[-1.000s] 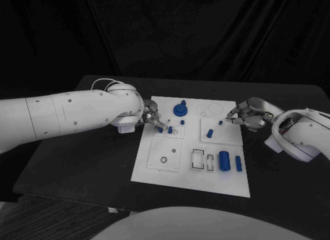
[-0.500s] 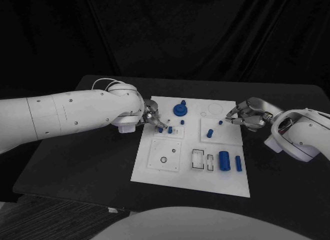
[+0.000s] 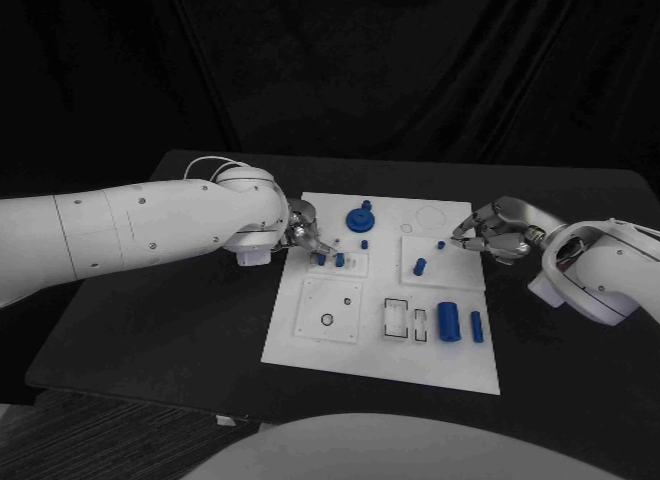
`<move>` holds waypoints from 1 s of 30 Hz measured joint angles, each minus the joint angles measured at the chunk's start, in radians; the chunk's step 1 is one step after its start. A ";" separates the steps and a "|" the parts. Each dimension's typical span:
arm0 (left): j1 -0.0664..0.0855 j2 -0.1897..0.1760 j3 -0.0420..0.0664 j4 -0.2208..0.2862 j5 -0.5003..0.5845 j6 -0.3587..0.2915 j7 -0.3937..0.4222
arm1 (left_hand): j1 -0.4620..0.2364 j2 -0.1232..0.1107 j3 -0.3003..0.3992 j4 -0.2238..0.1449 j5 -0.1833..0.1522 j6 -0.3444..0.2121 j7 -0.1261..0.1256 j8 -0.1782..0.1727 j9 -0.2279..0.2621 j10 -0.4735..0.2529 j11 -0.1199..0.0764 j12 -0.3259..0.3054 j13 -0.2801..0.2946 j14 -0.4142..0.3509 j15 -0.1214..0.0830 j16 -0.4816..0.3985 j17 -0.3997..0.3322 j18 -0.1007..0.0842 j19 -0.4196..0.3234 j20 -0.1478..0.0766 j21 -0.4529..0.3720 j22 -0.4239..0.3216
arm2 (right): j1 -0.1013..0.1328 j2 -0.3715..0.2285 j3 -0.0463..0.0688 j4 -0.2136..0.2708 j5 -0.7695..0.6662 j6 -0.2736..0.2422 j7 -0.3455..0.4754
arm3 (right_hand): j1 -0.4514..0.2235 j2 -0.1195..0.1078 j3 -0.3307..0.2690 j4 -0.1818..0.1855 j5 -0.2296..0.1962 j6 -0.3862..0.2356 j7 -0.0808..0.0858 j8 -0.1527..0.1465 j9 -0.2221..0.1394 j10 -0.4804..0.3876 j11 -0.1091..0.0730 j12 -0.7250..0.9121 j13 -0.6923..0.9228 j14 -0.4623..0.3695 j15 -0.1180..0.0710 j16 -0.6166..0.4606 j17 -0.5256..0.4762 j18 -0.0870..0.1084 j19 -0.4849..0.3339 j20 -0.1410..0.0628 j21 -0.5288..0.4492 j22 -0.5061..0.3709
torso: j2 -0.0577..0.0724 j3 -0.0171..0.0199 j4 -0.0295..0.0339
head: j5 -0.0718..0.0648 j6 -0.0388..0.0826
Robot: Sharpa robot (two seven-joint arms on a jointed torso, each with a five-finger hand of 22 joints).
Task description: Assemble the parts on the task board
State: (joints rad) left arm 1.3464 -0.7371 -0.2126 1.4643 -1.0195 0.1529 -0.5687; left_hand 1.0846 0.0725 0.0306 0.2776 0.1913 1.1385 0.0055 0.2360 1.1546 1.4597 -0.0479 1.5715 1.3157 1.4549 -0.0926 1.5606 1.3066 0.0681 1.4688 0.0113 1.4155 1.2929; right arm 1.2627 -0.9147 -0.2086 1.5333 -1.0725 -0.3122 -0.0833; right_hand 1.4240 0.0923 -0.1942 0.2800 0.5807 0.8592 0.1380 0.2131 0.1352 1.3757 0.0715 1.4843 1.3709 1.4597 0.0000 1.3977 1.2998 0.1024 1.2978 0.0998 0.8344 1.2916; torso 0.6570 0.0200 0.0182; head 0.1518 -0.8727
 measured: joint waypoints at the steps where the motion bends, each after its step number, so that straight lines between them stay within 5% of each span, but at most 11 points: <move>1: 0.000 0.000 0.000 0.000 0.000 0.000 0.000 | -0.008 0.007 -0.003 0.003 -0.003 0.000 0.000 0.000 0.000 0.000 0.000 0.000 0.000 0.000 0.000 0.000 0.000 0.000 0.000 0.000 0.000 0.000 | 0.000 0.000 0.000 0.000 0.000 0.000 0.000 | 0.000 0.000 0.000 0.000 0.000 0.000 0.000 0.000 0.000 0.000 0.000 0.000 0.000 0.000 0.000 0.000 0.000 0.000 0.000 0.000 0.000 0.000 | 0.000 0.0001 -0.0001 | 0.000 0.000; 11: 0.000 0.003 0.000 -0.007 0.000 -0.001 0.000 | -0.103 0.023 -0.058 0.013 -0.045 -0.001 0.000 0.000 0.001 0.000 0.000 0.000 0.000 0.000 0.000 0.000 0.000 0.000 -0.010 0.010 0.000 0.000 | 0.000 0.000 0.000 0.000 0.000 0.000 0.000 | 0.000 0.000 0.000 0.000 0.000 0.000 0.000 0.000 0.000 0.000 0.000 0.000 0.000 0.000 0.000 0.000 0.000 0.000 -0.005 0.005 0.000 0.000 | 0.000 0.0004 -0.0004 | -0.001 0.000; 26: 0.000 0.004 0.000 -0.011 0.000 -0.002 0.000 | -0.112 0.030 -0.058 0.013 -0.052 -0.001 0.000 0.000 0.006 0.000 0.000 0.000 0.000 0.000 0.000 0.000 0.000 0.000 -0.010 0.010 0.000 0.000 | -0.001 0.000 0.000 -0.001 0.000 0.000 0.000 | 0.000 0.000 0.000 0.000 0.000 0.000 0.000 0.000 0.000 0.000 0.000 0.000 0.000 0.000 0.000 0.000 0.000 0.000 -0.008 0.002 0.000 0.000 | 0.000 0.0001 0.0002 | -0.001 0.000; 30: 0.000 0.004 0.000 -0.011 0.000 -0.002 0.000 | -0.104 0.037 -0.081 0.012 0.001 -0.010 0.009 0.000 0.015 0.000 0.000 0.000 0.000 0.000 0.000 0.000 0.000 0.000 -0.010 0.010 0.000 0.000 | -0.001 0.000 0.000 -0.001 0.000 0.000 0.000 | 0.000 0.000 0.000 0.000 0.000 0.000 0.000 0.000 0.000 0.000 0.000 0.000 0.000 0.000 0.000 0.000 0.000 0.000 -0.008 0.002 0.000 0.000 | 0.000 0.0000 0.0003 | -0.001 0.000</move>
State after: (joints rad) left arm 1.3465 -0.7331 -0.2125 1.4531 -1.0198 0.1514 -0.5685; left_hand 0.9802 0.1097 -0.0508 0.2894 0.1918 1.1289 0.0144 0.2362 1.1691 1.4598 -0.0476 1.5715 1.3157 1.4553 -0.0922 1.5606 1.3066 0.0681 1.4587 0.0214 1.4154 1.2929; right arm 1.2620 -0.9143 -0.2086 1.5319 -1.0725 -0.3119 -0.0834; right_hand 1.4240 0.0923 -0.1942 0.2800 0.5807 0.8592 0.1381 0.2131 0.1352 1.3757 0.0715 1.4843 1.3709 1.4597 0.0000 1.3977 1.2998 0.1025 1.2898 0.1017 0.8343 1.2916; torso 0.6568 0.0200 0.0185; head 0.1507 -0.8727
